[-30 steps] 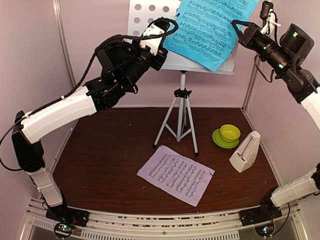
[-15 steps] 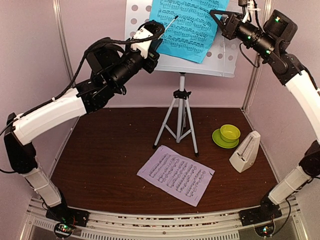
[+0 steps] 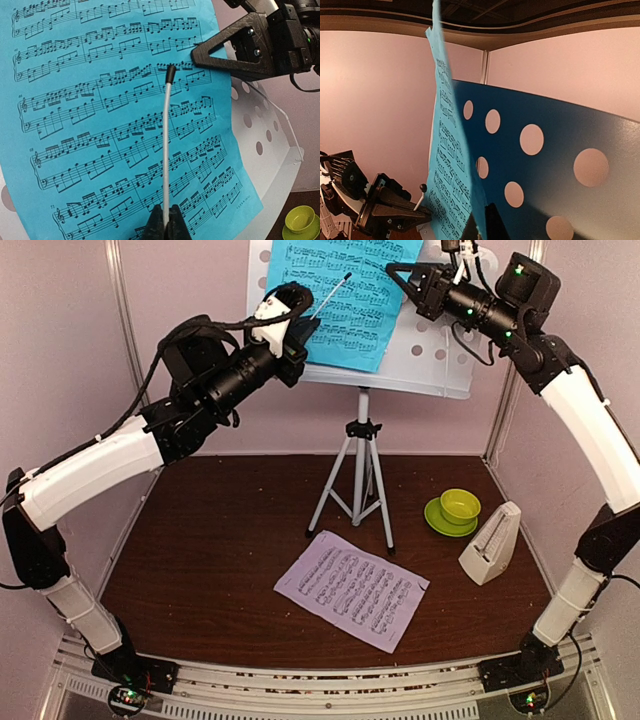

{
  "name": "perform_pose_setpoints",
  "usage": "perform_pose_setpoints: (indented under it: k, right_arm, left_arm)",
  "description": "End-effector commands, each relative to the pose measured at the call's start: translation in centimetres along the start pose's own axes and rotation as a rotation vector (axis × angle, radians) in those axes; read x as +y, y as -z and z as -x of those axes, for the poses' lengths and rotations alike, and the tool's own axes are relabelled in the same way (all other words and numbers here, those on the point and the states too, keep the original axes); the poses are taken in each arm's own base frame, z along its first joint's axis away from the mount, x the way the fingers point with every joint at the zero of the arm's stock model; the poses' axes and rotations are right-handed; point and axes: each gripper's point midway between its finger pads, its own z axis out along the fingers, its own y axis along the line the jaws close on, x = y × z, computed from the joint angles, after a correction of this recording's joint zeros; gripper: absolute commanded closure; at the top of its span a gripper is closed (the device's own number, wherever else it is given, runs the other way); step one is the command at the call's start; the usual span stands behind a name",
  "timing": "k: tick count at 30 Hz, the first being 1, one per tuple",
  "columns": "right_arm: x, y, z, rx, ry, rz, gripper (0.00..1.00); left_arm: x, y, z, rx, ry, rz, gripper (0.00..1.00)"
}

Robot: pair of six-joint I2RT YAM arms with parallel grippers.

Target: Set up the instrument practice props

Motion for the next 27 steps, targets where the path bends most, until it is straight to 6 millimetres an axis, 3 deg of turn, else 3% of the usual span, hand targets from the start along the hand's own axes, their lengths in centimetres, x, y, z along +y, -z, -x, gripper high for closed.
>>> perform_pose_setpoints:
  k: [1,13,17,22,27]
  right_arm:
    - [1.2,-0.3,0.1,0.017,0.034,0.039,1.00]
    - [1.2,-1.2,-1.3,0.057,0.083,0.003,0.97]
    - [1.3,-1.4,-1.4,0.052,0.082,0.005,0.93]
    - [1.2,-1.6,-1.4,0.045,0.080,-0.003,0.80]
    - [1.0,-1.8,-1.4,0.038,0.078,-0.011,0.72]
  left_arm:
    - [2.0,0.8,3.4,-0.105,0.001,0.030,1.00]
    - [1.5,0.2,3.1,-0.104,-0.002,0.013,1.00]
    - [1.5,0.0,3.1,-0.105,-0.003,0.013,1.00]
    - [1.7,0.0,2.9,-0.100,0.003,0.030,1.00]
    - [1.9,0.1,3.2,-0.113,0.006,0.042,0.75]
